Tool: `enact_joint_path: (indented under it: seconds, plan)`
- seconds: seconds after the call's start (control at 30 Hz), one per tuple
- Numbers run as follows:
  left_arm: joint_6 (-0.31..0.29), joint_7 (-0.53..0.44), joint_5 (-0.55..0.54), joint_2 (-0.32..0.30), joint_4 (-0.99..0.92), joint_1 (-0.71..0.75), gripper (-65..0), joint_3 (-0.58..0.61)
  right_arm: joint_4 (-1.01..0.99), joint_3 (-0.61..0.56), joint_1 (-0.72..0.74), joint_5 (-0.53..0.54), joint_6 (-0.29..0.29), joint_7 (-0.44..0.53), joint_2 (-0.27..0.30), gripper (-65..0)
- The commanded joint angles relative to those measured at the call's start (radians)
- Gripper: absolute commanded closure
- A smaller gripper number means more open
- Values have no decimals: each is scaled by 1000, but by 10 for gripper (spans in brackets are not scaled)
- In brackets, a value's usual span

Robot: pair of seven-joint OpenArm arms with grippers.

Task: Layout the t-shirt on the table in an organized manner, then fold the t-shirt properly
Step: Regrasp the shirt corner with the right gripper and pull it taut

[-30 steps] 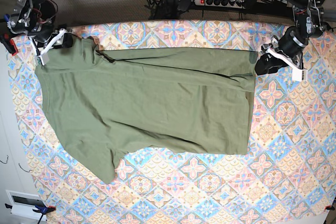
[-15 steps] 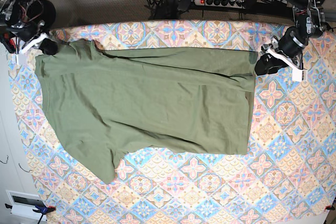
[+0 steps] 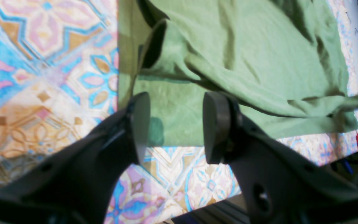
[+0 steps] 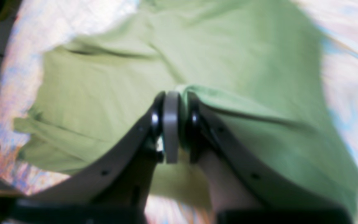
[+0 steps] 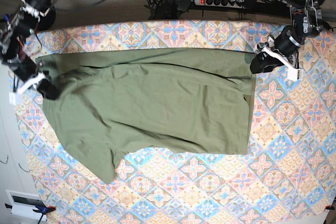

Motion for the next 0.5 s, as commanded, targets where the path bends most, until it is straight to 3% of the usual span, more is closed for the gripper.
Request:
enact_joint_path:
  seconds: [0.0,0.1,0.2,0.33,0.47]
  plan:
    - [-5,-18,-13,-18,15,-3,-275,-11,-4,-11,38,3,8,24,22,-41]
    - [-5,-18,-15,-18,17,-2,-275,-11,-69,-48,87,-37,8,30,0,-53]
    - [-5,-18,-15,-18,18,-2,-275,-11,-73,-49,94,-66,8,45,-34,-126]
    - [-5,-18,-15,-18,18,-2,-275,-12,-73,-39,82,-77,5,45,-37,-242]
    - [-5,-18,-16,-19,37,4,-275,-14,-32,83,-10,-77,5,41,-35,-277]
